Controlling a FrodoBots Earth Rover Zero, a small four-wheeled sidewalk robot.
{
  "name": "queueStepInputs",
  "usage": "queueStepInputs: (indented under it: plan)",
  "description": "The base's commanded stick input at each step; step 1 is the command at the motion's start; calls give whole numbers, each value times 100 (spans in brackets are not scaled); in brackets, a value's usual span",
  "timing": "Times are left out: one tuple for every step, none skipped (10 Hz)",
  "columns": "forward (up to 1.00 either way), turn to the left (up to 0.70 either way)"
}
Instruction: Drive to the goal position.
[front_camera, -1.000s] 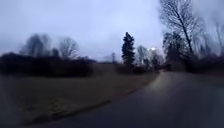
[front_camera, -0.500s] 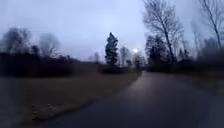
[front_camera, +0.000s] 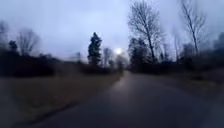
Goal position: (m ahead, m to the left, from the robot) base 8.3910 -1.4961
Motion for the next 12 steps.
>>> queueStepInputs:
  plan:
    - [45,0]
    - [45,0]
    - [45,0]
    - [45,0]
    - [45,0]
    - [45,0]
    - [45,0]
    - [45,0]
    - [45,0]
    - [45,-2]
    - [45,-18]
    - [45,-24]
